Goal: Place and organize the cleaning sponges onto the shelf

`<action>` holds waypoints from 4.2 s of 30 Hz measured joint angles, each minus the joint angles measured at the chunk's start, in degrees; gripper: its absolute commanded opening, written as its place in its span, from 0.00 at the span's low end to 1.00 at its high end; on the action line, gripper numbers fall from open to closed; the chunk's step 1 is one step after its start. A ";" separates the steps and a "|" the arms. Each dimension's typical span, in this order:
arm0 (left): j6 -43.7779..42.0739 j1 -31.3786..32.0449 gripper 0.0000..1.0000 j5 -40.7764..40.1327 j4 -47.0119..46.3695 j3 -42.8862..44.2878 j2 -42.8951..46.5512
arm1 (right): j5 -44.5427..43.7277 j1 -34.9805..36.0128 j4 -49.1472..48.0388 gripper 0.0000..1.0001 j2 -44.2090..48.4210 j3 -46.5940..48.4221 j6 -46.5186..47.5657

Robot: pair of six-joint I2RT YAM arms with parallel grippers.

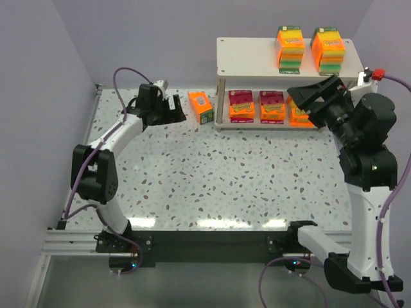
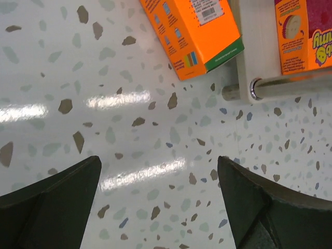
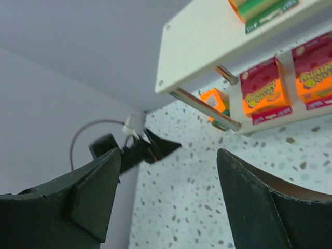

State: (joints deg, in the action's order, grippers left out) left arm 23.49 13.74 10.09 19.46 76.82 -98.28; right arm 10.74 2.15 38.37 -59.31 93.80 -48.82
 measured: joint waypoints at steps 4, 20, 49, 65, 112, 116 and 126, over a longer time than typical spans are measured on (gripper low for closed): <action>1.92 0.04 1.00 2.67 -3.08 10.32 -9.90 | 2.27 0.02 6.16 0.78 5.57 -7.91 6.51; 10.49 2.16 1.00 3.32 -6.54 34.84 -35.30 | 3.82 0.02 11.89 0.78 6.10 -16.79 13.18; 7.43 -8.37 0.89 -1.73 -5.60 2.73 -13.07 | 3.93 2.34 11.91 0.77 5.31 -17.44 13.27; 12.00 -0.70 0.77 0.55 -4.74 25.31 -28.02 | 3.72 2.34 12.35 0.78 4.33 -17.38 14.03; 12.92 0.48 0.63 -4.68 -6.71 12.09 -21.53 | 3.76 2.34 12.85 0.73 3.13 -17.44 14.38; 12.70 0.44 0.38 -4.44 -7.65 13.00 -22.62 | 3.76 2.34 12.83 0.70 3.13 -17.44 14.43; 7.37 0.13 0.16 -4.04 -7.91 12.96 -22.56 | 3.96 2.34 12.76 0.64 3.15 -17.70 14.43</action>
State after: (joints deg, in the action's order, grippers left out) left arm 30.85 13.87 6.04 11.55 89.78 -120.84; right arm 14.70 4.49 51.13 -56.16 76.09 -34.39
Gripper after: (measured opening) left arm 0.263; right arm 0.648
